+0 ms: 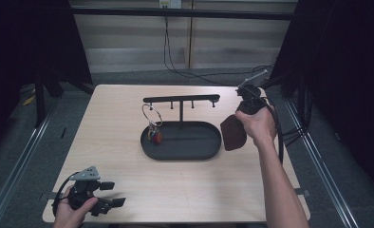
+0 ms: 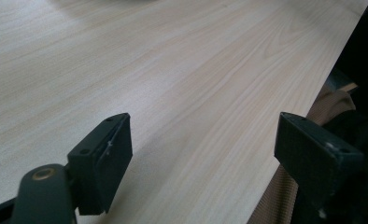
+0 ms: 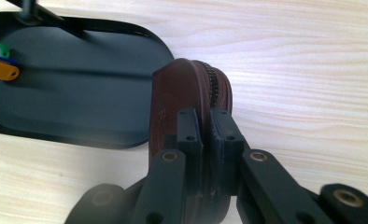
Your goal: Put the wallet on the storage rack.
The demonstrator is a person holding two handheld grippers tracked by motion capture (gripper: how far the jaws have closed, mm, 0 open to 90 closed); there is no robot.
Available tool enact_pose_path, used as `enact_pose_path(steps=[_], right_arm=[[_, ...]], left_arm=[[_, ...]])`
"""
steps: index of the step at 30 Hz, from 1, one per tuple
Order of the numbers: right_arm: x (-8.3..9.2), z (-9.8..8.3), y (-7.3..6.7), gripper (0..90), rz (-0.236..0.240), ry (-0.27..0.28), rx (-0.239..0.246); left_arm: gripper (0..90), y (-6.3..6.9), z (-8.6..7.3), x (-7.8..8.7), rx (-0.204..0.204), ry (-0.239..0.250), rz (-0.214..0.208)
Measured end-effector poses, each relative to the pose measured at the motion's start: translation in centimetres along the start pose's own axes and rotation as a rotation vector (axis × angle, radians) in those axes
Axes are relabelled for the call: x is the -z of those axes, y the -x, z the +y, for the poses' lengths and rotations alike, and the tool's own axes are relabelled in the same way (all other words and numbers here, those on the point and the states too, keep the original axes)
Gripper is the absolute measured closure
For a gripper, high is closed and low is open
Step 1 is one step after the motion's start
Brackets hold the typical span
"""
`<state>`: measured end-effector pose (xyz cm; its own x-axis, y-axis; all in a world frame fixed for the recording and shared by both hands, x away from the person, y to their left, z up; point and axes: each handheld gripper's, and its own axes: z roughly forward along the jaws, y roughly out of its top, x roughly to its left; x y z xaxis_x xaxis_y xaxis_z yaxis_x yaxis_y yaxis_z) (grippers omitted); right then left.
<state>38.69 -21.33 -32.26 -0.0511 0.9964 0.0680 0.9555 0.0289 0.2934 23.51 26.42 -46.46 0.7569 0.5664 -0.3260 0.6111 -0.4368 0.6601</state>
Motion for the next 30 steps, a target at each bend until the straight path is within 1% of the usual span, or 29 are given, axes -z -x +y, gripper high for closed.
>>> enact_pose_path(steps=[1,2,5,7,10,13,16,19,20,22,24,30], right_arm=[[0.1,0.1,-0.1,83.0,0.002,0.002,-0.001],[0.1,0.1,-0.2,83.0,0.006,0.004,0.003],[0.3,0.3,-0.7,83.0,0.007,0.019,0.01],[0.3,0.5,-1.0,83.0,0.017,0.019,0.014],[0.3,0.8,-1.9,83.0,0.015,0.017,0.031],[0.1,1.1,-2.5,83.0,0.025,0.021,0.033],[-0.3,1.3,-2.8,83.0,0.046,0.023,0.034],[-0.9,1.3,-2.8,83.0,0.073,0.031,0.025],[-1.2,1.3,-2.9,83.0,0.088,0.03,0.022],[-1.7,1.2,-3.0,83.0,0.109,0.032,0.021],[-2.2,1.2,-3.2,83.0,0.116,0.03,0.025],[-3.2,1.2,-3.5,83.1,0.174,0.047,0.015]], left_arm=[[18.3,0.0,0.0,-0.1,0.006,-0.005,0.003],[18.3,-0.1,0.0,-0.1,0.006,-0.007,-0.004],[18.3,-0.1,0.0,0.0,0.006,0.0,-0.006],[17.6,0.0,0.0,0.0,0.006,0.001,-0.01],[17.1,-0.1,-0.1,0.0,0.004,0.004,-0.023],[16.9,-0.1,0.0,0.1,0.008,0.005,-0.017],[16.9,-0.1,-0.1,0.0,0.001,0.002,-0.019],[16.9,0.0,-0.1,-0.1,-0.003,0.01,-0.043],[16.9,0.0,-0.1,-0.1,-0.005,0.006,-0.045],[16.9,-0.1,-0.1,-0.1,-0.01,0.006,-0.039],[16.9,-0.2,-0.1,-0.1,-0.005,0.004,-0.03],[16.9,-0.2,-0.1,0.0,-0.007,0.009,-0.03]])
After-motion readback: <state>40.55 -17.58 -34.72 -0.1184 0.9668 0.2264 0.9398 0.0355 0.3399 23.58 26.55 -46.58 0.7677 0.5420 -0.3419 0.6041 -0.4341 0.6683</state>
